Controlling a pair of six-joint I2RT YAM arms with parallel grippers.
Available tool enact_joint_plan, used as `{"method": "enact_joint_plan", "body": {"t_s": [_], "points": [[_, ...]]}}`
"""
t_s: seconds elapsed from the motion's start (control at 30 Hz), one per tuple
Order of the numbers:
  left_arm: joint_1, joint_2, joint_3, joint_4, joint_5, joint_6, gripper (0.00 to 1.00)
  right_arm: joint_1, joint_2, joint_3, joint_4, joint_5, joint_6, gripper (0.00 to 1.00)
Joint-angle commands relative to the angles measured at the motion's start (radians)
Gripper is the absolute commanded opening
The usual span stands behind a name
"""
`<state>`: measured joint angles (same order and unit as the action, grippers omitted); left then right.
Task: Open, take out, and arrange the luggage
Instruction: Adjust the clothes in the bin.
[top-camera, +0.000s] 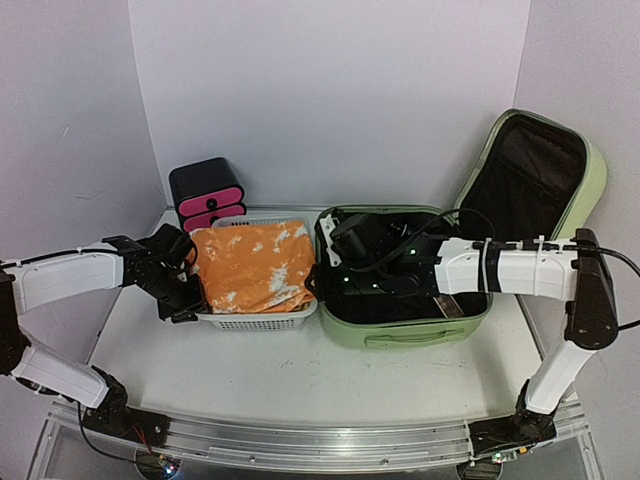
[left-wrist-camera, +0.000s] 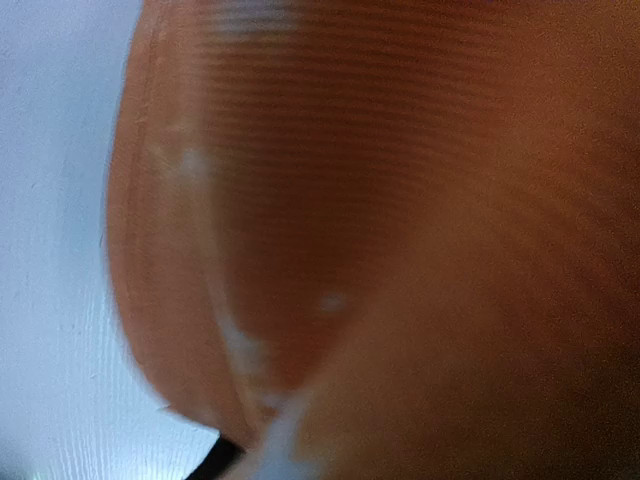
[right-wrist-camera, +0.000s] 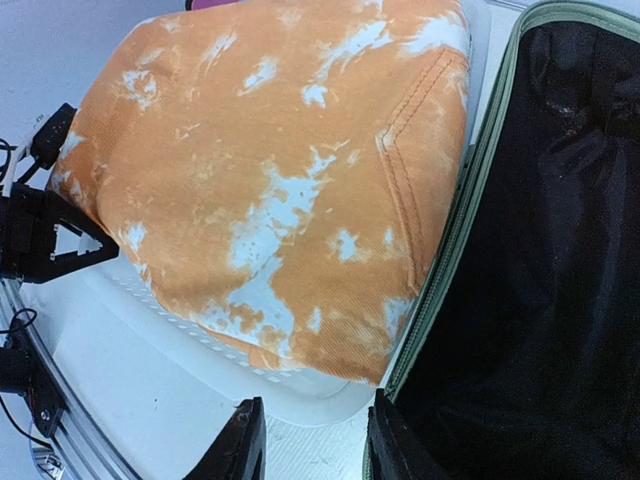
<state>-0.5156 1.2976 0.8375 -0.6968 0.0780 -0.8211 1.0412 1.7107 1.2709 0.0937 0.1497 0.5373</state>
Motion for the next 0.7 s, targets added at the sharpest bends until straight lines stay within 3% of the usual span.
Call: {"method": "enact_joint_plan", "body": {"t_s": [0.0,0.2,0.43,0.5,0.6,0.67], "points": [[0.014,-0.023,-0.007,-0.033,-0.067,-0.050,0.16,0.000,0.025,0.073,0.023,0.001,-0.027,0.35],[0.019,-0.222,-0.074,-0.214,-0.147,-0.119,0.13,-0.001,0.045,0.086,0.046,-0.012,-0.031,0.35],[0.054,-0.414,-0.182,-0.266,-0.097,-0.229,0.15,-0.001,0.099,0.109,0.070,-0.085,-0.018,0.42],[0.054,-0.453,-0.204,-0.262,-0.047,-0.247,0.32,0.000,0.105,0.111,0.070,-0.121,0.007,0.46],[0.053,-0.475,-0.196,-0.265,-0.005,-0.216,0.71,0.006,0.108,0.092,0.070,-0.143,0.050,0.51],[0.054,-0.482,-0.172,-0.283,0.008,-0.187,0.79,0.018,0.111,0.075,0.070,-0.155,0.075,0.55]]}}
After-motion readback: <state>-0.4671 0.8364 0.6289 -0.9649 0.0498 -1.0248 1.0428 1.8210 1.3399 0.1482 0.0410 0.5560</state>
